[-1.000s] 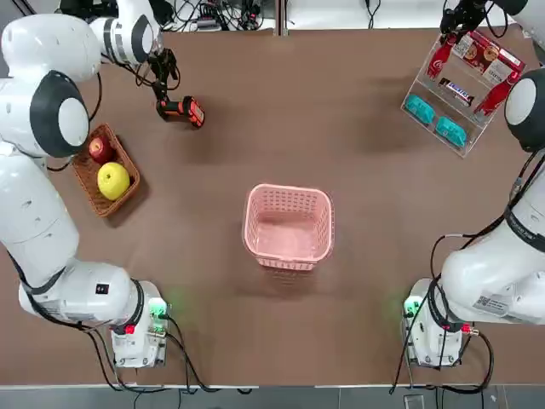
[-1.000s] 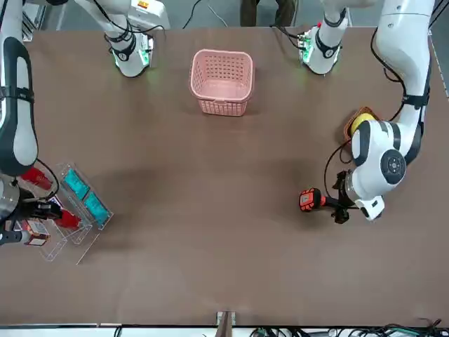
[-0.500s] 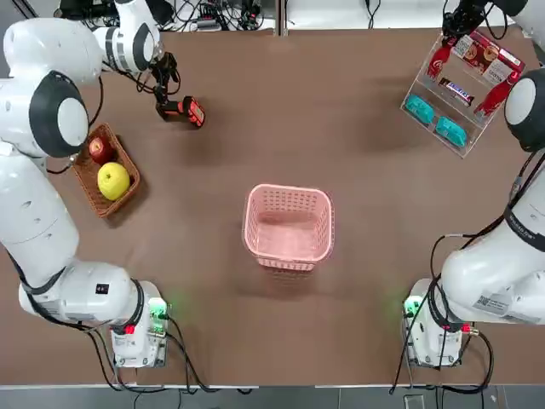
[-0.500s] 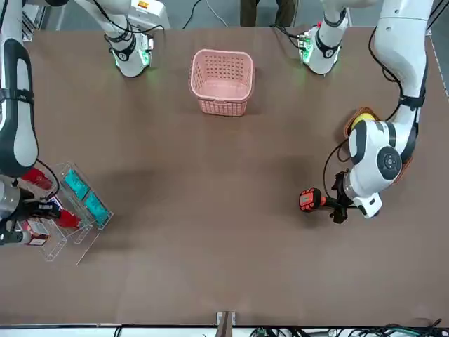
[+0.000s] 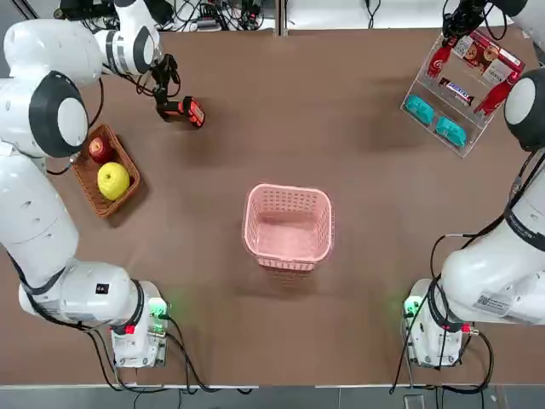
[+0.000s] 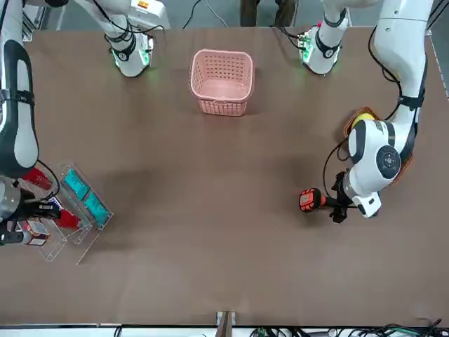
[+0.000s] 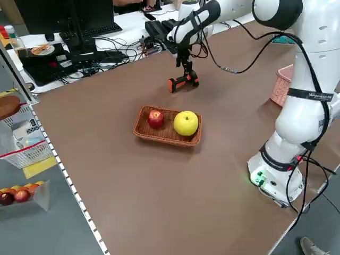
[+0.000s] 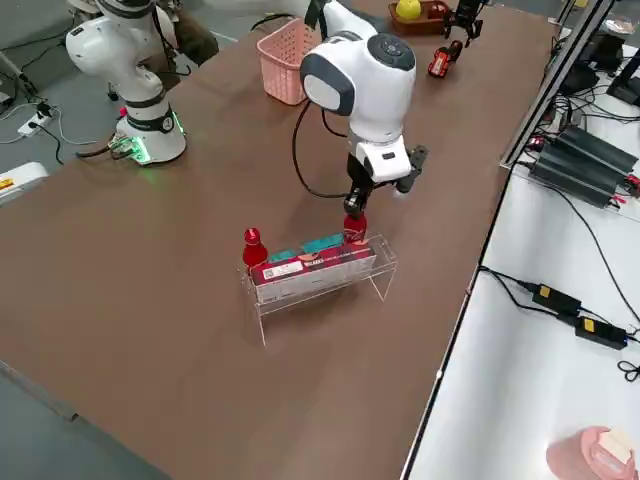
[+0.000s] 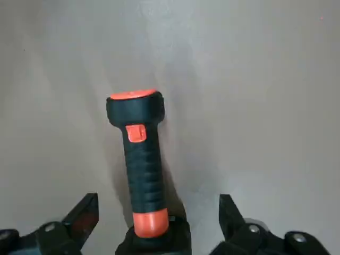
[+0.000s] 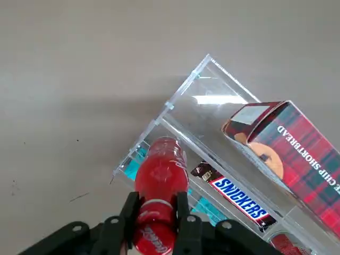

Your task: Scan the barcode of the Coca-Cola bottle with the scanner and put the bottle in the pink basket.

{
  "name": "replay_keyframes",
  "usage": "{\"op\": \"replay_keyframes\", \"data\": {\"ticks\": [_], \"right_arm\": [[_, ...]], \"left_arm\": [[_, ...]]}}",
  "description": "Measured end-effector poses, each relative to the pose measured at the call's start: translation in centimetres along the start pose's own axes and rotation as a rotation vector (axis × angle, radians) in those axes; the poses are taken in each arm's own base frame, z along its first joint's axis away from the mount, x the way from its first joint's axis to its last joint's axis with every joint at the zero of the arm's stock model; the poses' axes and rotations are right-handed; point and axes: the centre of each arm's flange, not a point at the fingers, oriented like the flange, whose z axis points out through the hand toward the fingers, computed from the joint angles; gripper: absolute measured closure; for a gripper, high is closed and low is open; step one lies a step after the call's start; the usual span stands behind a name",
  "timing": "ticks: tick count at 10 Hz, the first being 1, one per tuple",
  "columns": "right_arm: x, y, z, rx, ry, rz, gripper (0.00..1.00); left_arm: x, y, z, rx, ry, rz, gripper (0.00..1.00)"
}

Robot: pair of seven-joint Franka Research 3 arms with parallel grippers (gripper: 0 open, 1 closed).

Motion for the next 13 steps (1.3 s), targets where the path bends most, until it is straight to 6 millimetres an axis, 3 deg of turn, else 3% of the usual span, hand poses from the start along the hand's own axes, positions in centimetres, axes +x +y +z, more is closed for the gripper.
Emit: {"op": "replay_keyframes", "data": {"ticks": [5,9,12,13], "right_arm": [[-0.2,-0.6,-0.4,0.004,-0.032,-0.009,0.67],[-0.1,-2.1,-4.7,0.004,-0.016,-0.031,0.67],[-1.2,-3.3,-6.8,0.002,-0.06,-0.049,0.67],[-1.7,-4.9,-8.4,0.002,-0.078,-0.063,0.67]], "left_arm": [[0.0,-0.4,2.8,-0.01,0.0,-0.002,0.0],[-0.2,-0.8,4.3,-0.022,0.001,0.002,0.0],[-0.3,-0.8,4.9,-0.021,0.0,0.015,0.13],[-0.3,-0.8,4.9,-0.022,0.0,0.027,0.27]]}}
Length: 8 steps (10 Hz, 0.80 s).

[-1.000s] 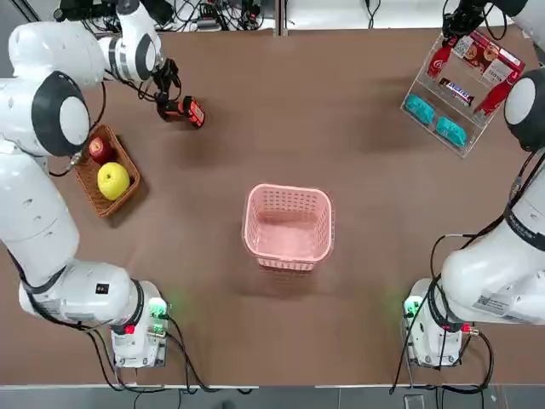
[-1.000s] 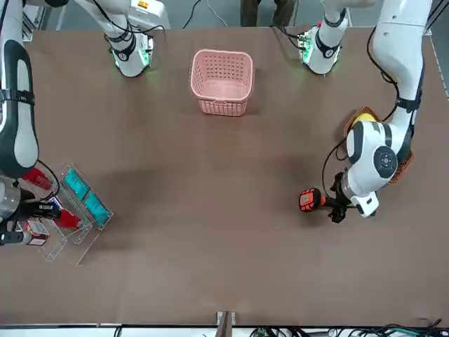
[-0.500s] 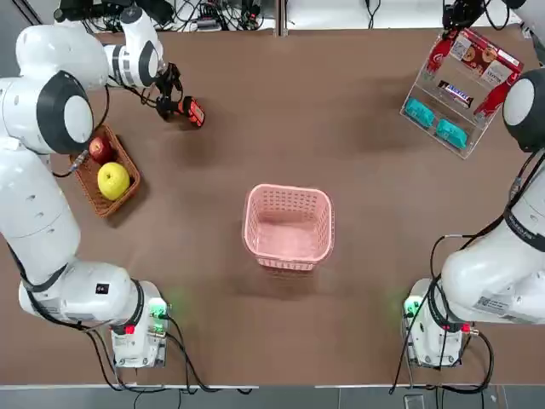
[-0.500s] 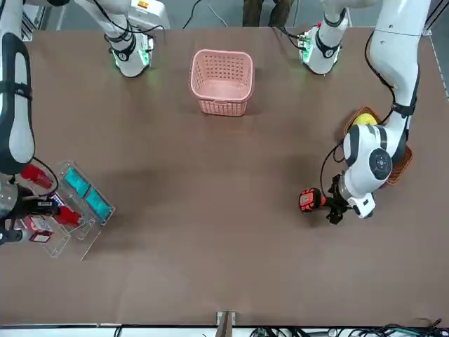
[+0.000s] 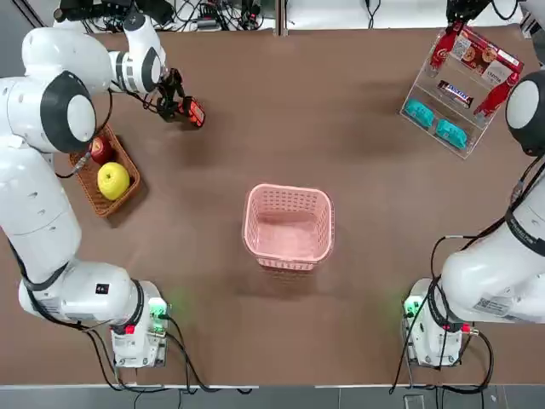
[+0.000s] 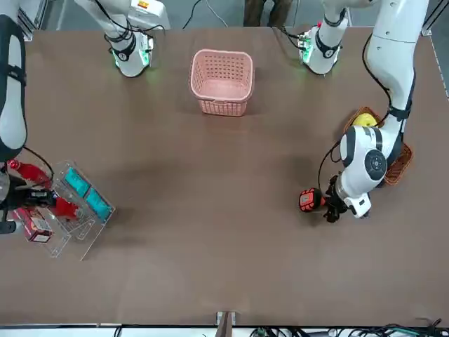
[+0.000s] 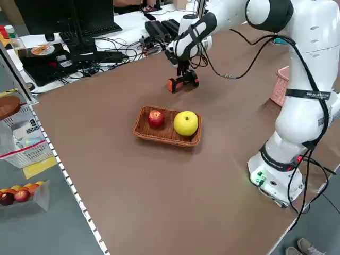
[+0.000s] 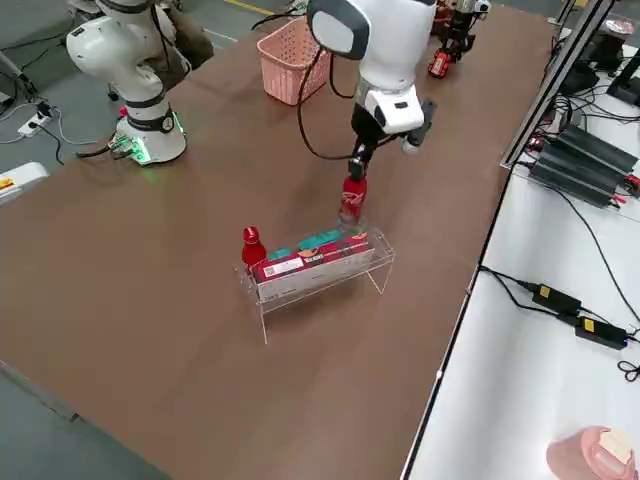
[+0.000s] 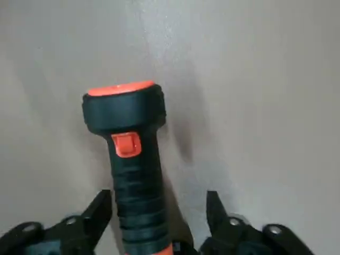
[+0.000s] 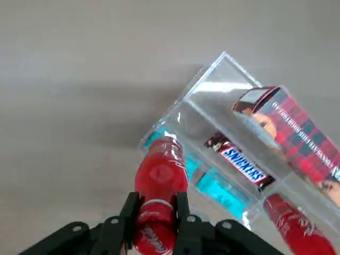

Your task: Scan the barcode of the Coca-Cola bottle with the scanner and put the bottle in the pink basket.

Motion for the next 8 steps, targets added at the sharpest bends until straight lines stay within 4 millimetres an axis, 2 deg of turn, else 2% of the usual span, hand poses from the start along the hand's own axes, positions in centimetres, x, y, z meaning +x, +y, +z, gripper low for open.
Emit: {"op": "replay_keyframes", "data": {"ticks": [2,3,5,6,7,8], "right_arm": [[-1.0,-4.5,-3.1,-0.005,-0.01,0.021,0.67],[-1.4,-7.0,-4.2,-0.007,-0.012,0.014,0.67],[-2.0,-12.4,-4.9,-0.008,-0.033,0.015,0.67],[-2.1,-14.8,-4.7,0.013,-0.04,0.015,0.67],[-2.1,-16.3,-4.2,0.058,-0.053,0.014,0.67],[-2.2,-16.6,-3.6,0.106,-0.07,0.02,0.67]], "left_arm": [[0.0,0.0,-0.1,-0.001,0.0,0.02,0.6],[-0.1,0.1,-0.1,-0.002,0.0,0.038,0.63],[-1.0,0.6,-0.5,0.003,-0.003,0.051,0.63],[-1.5,1.6,-1.7,0.016,-0.008,0.032,0.63],[-2.2,3.2,-3.7,0.027,-0.014,-0.007,0.63],[-3.3,4.9,-6.2,0.021,-0.027,-0.06,0.63]]}}
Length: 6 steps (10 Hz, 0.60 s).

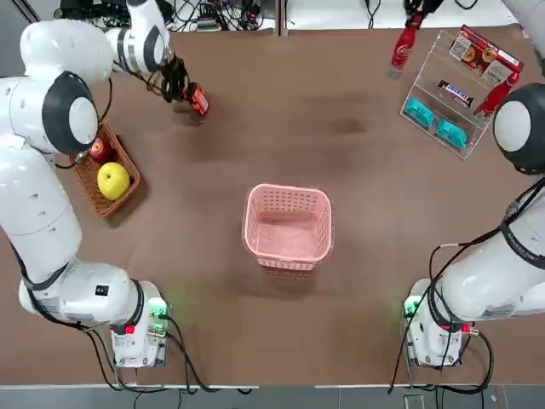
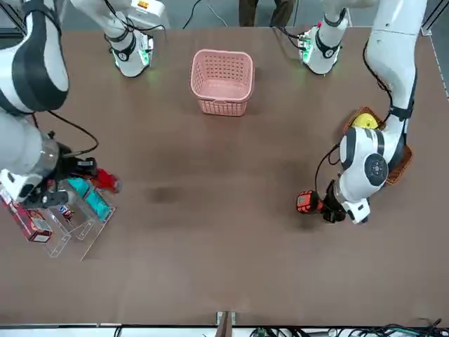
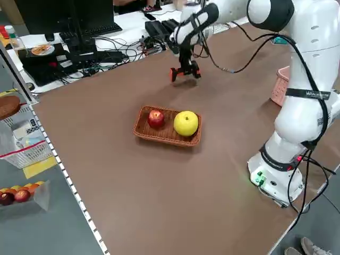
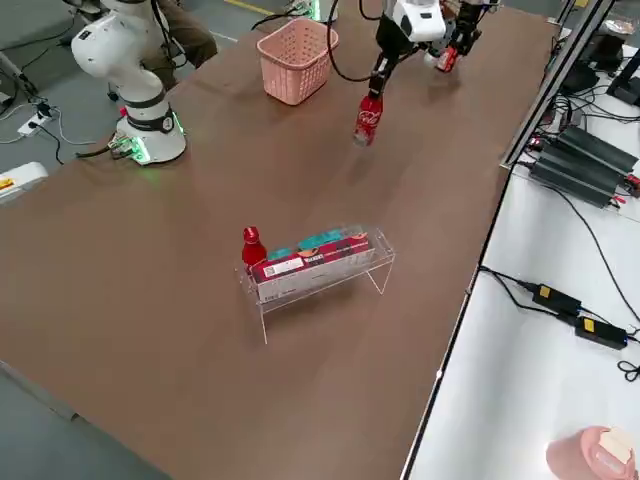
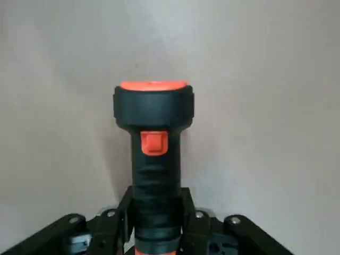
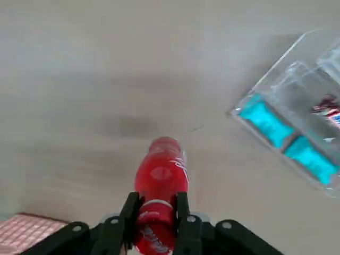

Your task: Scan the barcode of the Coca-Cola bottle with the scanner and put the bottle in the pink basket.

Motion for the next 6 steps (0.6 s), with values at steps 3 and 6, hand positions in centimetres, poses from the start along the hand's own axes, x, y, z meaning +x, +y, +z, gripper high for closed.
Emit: {"op": "replay_keyframes", "data": {"ticks": [3,6], "right_arm": [[0.9,-1.0,2.8,0.119,0.006,0.041,0.67],[1.6,-7.5,6.5,0.275,0.046,0.136,0.67]], "left_arm": [[-5.0,3.4,-5.6,-0.07,-0.144,-0.153,0.63],[-9.4,4.4,-6.2,-0.078,-0.211,-0.202,0.63]]}}
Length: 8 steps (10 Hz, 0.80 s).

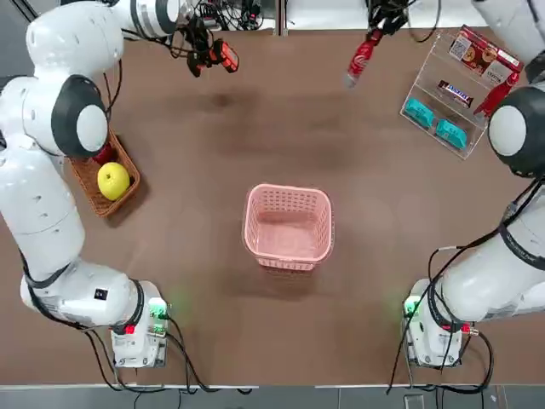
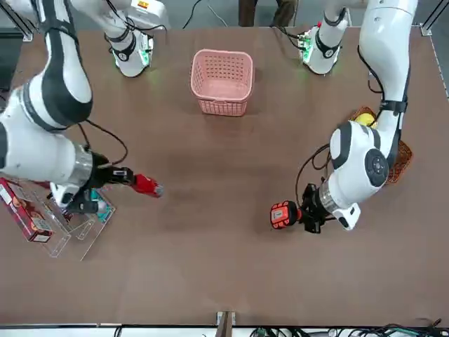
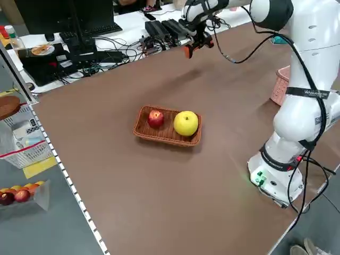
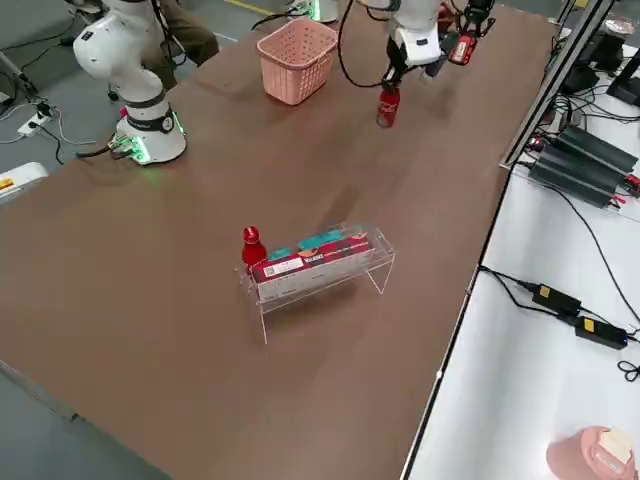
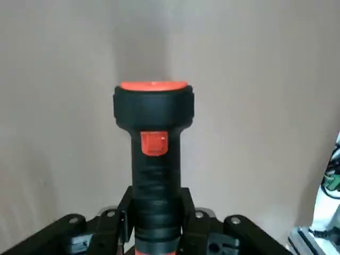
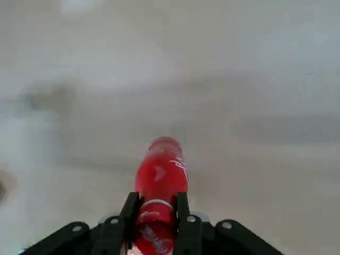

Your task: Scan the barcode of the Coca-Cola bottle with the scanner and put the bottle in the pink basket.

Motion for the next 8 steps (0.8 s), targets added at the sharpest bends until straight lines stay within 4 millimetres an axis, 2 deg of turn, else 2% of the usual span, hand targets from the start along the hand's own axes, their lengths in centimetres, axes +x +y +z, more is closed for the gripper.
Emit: {"op": "replay_keyframes", "data": {"ticks": [3,5,6,8], "right_arm": [[-1.4,-6.3,3.4,0.081,0.074,0.051,0.67],[-2.9,-10.4,6.4,0.122,0.136,0.042,0.67],[-3.3,-11.3,7.6,0.135,0.144,0.045,0.67],[-3.3,-11.7,9.8,0.139,0.158,0.048,0.67]], "left_arm": [[-4.4,-0.6,0.8,0.01,-0.059,0.089,0.63],[-6.4,-1.0,1.1,0.021,-0.115,0.142,0.63],[-7.1,-1.1,0.8,0.02,-0.148,0.144,0.63],[-8.4,-0.9,-0.2,0.01,-0.214,0.121,0.63]]}}
